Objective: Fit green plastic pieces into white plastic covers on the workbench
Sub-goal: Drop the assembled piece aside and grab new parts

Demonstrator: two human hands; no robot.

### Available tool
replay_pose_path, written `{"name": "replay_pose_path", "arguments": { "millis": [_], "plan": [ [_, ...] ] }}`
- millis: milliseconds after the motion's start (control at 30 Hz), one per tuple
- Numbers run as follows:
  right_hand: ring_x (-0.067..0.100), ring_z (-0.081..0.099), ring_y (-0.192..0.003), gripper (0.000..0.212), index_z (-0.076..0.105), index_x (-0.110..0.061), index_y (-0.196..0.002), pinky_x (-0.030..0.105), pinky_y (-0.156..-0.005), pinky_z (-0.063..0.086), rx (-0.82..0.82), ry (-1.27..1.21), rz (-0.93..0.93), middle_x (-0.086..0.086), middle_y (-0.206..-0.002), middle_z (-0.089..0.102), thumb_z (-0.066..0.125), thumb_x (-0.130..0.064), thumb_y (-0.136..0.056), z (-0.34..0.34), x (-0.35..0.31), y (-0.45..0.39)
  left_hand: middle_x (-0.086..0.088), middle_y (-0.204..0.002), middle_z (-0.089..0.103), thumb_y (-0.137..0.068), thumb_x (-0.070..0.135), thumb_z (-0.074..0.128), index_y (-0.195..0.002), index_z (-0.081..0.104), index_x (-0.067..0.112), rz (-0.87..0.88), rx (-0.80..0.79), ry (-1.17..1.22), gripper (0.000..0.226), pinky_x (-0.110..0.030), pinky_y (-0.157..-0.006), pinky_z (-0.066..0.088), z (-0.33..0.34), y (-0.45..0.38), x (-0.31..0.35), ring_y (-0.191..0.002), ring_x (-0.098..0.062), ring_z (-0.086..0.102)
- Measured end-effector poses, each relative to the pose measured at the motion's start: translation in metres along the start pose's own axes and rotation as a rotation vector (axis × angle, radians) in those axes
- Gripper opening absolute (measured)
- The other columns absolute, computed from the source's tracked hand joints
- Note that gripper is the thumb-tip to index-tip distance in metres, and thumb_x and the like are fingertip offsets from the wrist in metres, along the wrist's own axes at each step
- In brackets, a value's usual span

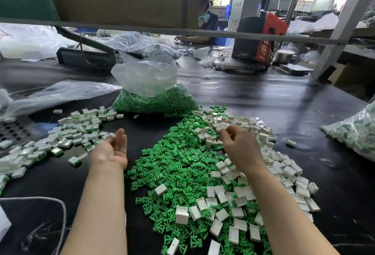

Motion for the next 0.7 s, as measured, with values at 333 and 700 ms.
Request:
{"name": "replay_pose_path", "arguments": {
  "millis": [333, 700],
  "plan": [
    [0.022, 0.061, -0.091, 0.016, 0.07, -0.025, -0.104, 0.03, -0.075, 0.048, 0.075, 0.415, 0.109, 0.0, -0.094, 0.071, 0.059, -0.028, -0.093, -0.018, 0.027, -0.003, -0.013, -0.128, 0.059, -0.106, 0.026, 0.025, -0.135, 0.041, -0.001, 0.094, -0.073, 0.266, 0.043, -0.028, -0.089, 0.053, -0.001, 0.006, 0.014, -0.116, -0.021, 0.062],
    [0.019, 0.05, -0.116, 0.036, 0.052, -0.037, -0.134, 0.037, -0.096, 0.041, -0.073, 0.547, -0.196, -0.007, -0.122, 0.062, 0.044, -0.043, -0.1, 0.03, 0.004, -0.002, 0.005, -0.068, 0.073, -0.1, 0.019, 0.047, -0.092, 0.066, 0.015, 0.113, -0.304, -0.599, 0.021, -0.021, -0.058, 0.048, 0.04, 0.034, -0.036, -0.058, -0.005, 0.063]
  ]
}}
Point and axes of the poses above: each hand's wrist, its own y-axis away from the middle knuckle, its own z-axis out of the palm, x = y × z, the point moved 4 cm from there along -y, towards the middle knuckle
